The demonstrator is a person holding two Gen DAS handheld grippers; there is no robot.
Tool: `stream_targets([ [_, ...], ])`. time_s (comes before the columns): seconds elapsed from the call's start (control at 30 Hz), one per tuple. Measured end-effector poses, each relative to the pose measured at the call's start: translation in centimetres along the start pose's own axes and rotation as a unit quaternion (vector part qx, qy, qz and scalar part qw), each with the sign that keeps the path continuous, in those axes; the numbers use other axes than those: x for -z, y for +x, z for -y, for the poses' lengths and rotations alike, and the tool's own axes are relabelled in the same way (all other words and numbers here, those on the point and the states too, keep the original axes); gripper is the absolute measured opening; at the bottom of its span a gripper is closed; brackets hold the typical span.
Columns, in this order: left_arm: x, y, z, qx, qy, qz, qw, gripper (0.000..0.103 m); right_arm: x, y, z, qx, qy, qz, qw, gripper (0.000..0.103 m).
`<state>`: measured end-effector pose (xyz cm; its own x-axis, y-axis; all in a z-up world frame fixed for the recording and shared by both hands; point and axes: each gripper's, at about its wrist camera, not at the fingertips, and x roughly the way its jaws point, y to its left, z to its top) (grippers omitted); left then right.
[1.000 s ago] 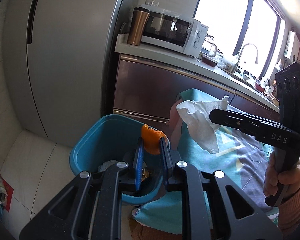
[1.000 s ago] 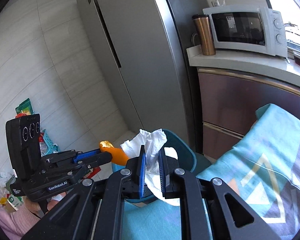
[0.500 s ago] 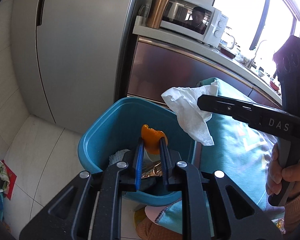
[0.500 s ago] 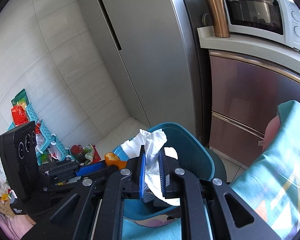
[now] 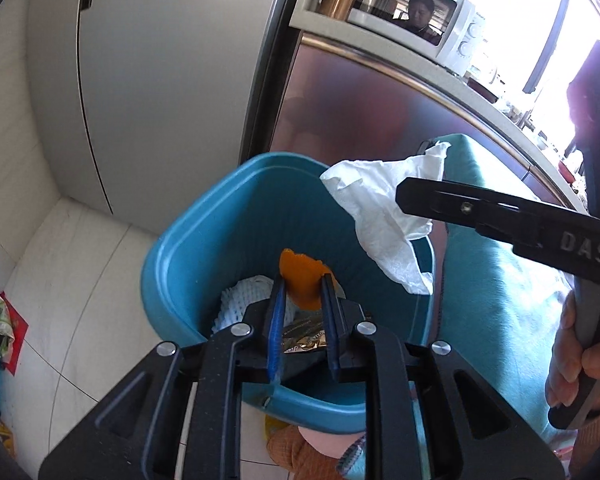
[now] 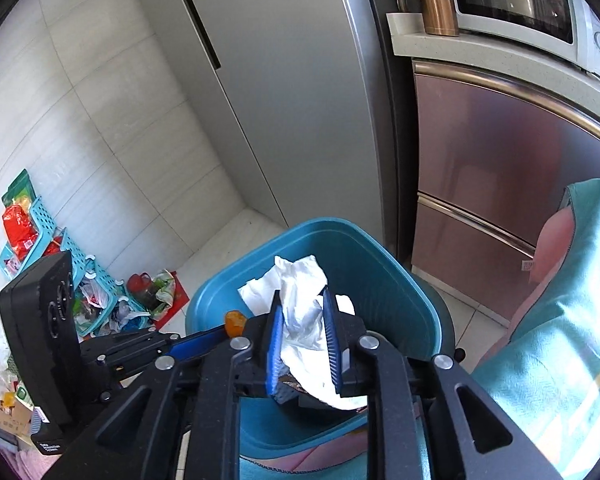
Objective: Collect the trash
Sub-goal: 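Open both grippers to drop the peel and tissue into the bin, then move both open grippers back over the table toward the remaining wrappers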
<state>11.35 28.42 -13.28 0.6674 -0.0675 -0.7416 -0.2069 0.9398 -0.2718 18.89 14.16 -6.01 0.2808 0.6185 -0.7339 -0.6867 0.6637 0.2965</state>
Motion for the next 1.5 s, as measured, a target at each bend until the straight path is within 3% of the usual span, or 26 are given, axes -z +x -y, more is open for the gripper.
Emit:
stream_targets([
  [0.2,-0.2,1.8,-0.2,0.006,-0.012,-0.014,0.9998,0.017,0.2,0.1,0.7,0.003,0.009,-0.001,1.0,0.03],
  [0.57,0.3,0.3,0.6,0.008,-0.008,0.003,0.9999,0.024,1.2,-0.9,1.8,-0.007,0.024,0.001,1.0,0.03],
  [0.83,0.4,-2.9,3.0,0.029,0.021,0.041,0.9985,0.033,2.9,-5.0,2.1,-0.014,0.021,0.038,0.999,0.03],
  [1.0,0.5,-5.1,6.0,0.062,0.055,0.065,0.9945,0.042,5.2,-8.9,2.8,-0.006,0.022,0.07,0.997,0.032],
  [1.13,0.7,-5.9,9.5,0.089,0.093,0.069,0.9892,0.043,7.7,-11.9,4.3,0.01,0.032,0.09,0.995,0.033],
  [1.5,3.3,-5.3,21.3,0.178,0.191,0.036,0.9646,0.044,15.6,-21.4,10.3,0.09,0.112,0.142,0.979,0.034],
])
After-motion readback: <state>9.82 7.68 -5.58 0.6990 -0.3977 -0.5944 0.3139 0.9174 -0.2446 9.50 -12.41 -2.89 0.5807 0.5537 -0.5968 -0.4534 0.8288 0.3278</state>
